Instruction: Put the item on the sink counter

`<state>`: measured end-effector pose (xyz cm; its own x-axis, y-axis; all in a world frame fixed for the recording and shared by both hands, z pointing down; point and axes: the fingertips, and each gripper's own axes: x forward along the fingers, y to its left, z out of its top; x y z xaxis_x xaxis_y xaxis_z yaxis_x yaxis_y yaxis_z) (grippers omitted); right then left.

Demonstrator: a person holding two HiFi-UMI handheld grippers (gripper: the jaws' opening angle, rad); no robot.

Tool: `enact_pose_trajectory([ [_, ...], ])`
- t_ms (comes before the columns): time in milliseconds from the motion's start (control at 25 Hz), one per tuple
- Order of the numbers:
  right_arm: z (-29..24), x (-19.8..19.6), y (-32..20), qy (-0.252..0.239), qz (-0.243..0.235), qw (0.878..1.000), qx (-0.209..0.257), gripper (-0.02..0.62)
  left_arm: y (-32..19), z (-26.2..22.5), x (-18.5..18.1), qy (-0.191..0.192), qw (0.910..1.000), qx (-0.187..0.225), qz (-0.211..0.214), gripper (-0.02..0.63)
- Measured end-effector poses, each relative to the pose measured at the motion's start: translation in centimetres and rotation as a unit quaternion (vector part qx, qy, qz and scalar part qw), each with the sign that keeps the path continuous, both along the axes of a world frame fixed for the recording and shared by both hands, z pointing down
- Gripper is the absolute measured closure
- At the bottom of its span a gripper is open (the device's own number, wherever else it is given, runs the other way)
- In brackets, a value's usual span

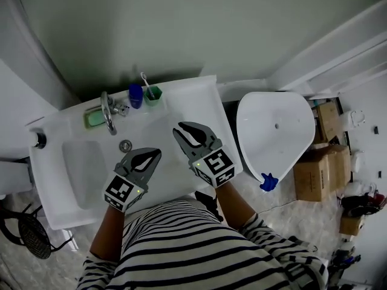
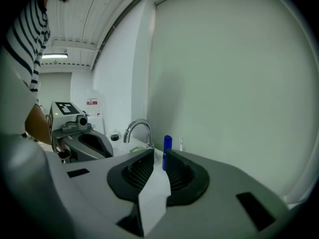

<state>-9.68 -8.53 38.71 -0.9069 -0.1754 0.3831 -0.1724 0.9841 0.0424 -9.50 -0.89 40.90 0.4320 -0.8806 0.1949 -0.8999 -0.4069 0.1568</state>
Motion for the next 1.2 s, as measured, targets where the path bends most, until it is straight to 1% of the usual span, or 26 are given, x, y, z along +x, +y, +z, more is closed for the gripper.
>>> enact_pose_trajectory([
  [160,-0.7,1.0,2.3,-0.004,-0.013,1.000,-0.011,0.562,0.1,-1.3,0.6,0.001,0.9998,0.019,0.002,0.600],
  [360,-1.5,2.1,4.2,-0.013,-0.015,1.000,-0.018,0.586,0.7,-2.2,1.2,0.003,0.9995,0.031,-0.002,0.600],
  [600,-2.7,2.7,5.5,-0.022,-0.029,0.999,-0.008,0.588,1.2,-3.1,2.3,0.001,0.9992,0.040,0.007,0.600],
  [1000,-2.5,3.1,6.5,-0.004,-0.035,0.999,0.002,0.589,1.9,-3.4,2.7,-0.003,0.9992,0.038,0.011,0.600],
  [1200,-2.7,2.9,6.8,-0.008,-0.044,0.999,0.003,0.589,1.9,-3.4,2.7,-0.003,0.9993,0.037,0.011,0.600],
])
